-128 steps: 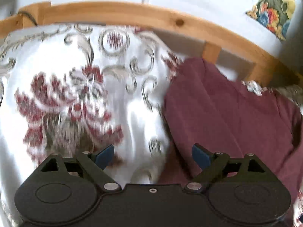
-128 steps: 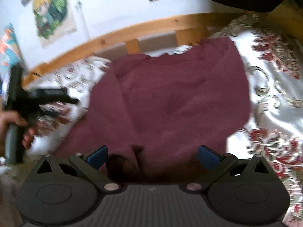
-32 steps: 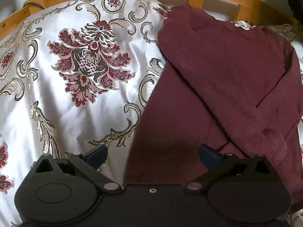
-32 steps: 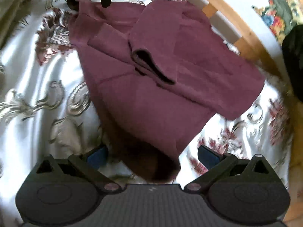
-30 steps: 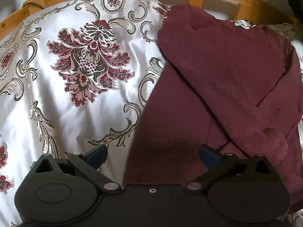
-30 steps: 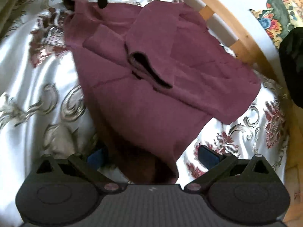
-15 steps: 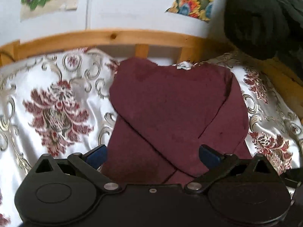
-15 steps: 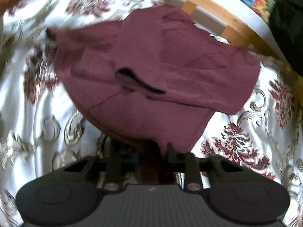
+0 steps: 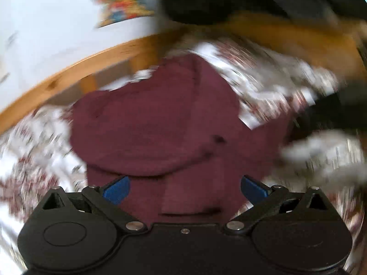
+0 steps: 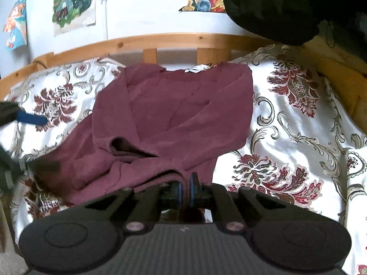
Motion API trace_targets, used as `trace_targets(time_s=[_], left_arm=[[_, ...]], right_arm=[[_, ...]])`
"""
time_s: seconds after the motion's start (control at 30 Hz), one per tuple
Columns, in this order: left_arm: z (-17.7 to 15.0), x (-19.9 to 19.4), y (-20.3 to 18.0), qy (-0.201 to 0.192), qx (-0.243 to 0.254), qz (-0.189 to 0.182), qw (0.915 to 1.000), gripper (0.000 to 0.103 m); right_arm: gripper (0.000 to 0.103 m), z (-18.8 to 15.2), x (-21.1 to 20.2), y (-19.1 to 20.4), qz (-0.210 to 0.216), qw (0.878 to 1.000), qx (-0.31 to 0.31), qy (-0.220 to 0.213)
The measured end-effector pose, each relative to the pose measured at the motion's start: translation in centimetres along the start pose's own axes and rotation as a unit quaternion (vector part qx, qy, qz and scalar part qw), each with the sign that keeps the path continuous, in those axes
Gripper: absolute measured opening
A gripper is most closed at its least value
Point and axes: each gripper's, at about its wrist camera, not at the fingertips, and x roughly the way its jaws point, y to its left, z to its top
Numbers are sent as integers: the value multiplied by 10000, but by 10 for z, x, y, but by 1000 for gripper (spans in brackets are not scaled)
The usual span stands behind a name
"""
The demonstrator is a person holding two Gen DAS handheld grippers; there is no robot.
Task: Fold small clothes
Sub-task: 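Grasp the shirt hem with the right gripper while the left gripper grasps it too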
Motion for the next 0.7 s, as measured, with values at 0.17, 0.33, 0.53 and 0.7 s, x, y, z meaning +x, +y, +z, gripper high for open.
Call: trace_targets(time_s=[0.17, 0.33, 0.53, 0.7], left_arm=[[-12, 21, -50, 367, 1398, 54, 9895, 102], [-20, 44, -68, 678, 1985, 777, 9747, 102], [-19, 58, -53, 1115, 1657, 1219, 9722, 92], [-16, 53, -38, 1139, 1249, 1518, 9739, 71]], right_arm=[[8, 0, -4, 4, 26, 10000, 6, -74], [8, 0, -4, 5, 17, 10000, -28, -47], [8, 1, -6, 3, -25, 9999, 60, -94], [7, 2, -13, -3, -220, 9991, 170, -314]])
